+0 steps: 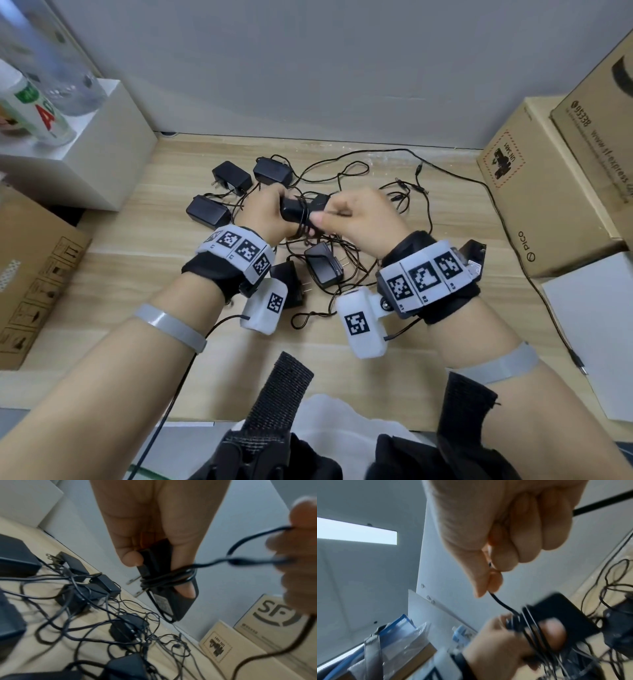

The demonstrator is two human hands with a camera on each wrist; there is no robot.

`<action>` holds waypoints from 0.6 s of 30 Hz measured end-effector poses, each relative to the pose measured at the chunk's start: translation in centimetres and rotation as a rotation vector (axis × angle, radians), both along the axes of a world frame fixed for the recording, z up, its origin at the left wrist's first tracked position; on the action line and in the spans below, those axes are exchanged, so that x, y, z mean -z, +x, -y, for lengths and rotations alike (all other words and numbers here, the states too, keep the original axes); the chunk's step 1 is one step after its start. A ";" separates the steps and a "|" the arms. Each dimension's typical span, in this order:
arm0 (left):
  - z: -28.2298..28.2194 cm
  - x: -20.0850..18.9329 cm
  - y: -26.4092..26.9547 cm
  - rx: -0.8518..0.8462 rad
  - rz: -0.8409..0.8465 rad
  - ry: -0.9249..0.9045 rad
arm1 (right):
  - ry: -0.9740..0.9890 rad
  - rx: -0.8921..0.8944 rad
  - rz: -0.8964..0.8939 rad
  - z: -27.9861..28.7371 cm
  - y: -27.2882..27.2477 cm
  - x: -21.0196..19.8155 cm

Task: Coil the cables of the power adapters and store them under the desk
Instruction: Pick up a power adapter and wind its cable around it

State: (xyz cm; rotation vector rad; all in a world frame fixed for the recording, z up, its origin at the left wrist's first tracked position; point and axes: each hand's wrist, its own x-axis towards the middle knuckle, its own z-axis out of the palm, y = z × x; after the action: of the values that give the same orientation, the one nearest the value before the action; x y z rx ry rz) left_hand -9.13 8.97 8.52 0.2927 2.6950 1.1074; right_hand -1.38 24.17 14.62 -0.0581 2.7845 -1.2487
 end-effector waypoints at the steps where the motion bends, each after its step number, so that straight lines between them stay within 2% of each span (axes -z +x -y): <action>1: 0.2 0.3 0.0 0.015 0.036 -0.015 | -0.046 0.041 -0.046 -0.5 -0.2 -0.3; 4: 0.6 0.4 0.0 0.076 0.147 0.040 | -0.090 0.126 -0.136 -1.5 -0.9 -0.8; 11: 0.5 -1.9 1.0 0.471 0.242 0.198 | -0.077 0.247 -0.196 -2.9 -2.3 0.6; 15: 1.2 -3.6 1.1 0.534 0.296 0.359 | -0.117 0.303 -0.109 -3.8 -2.1 2.3; 18: 1.3 -4.2 1.4 0.516 0.325 0.493 | -0.126 0.338 -0.047 -3.8 -1.9 3.4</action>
State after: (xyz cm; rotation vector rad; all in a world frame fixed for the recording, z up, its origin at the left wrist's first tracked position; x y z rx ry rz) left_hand -7.71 7.65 12.69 0.7590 1.8807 1.4660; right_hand -3.31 28.00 11.21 0.3954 2.8343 -1.5108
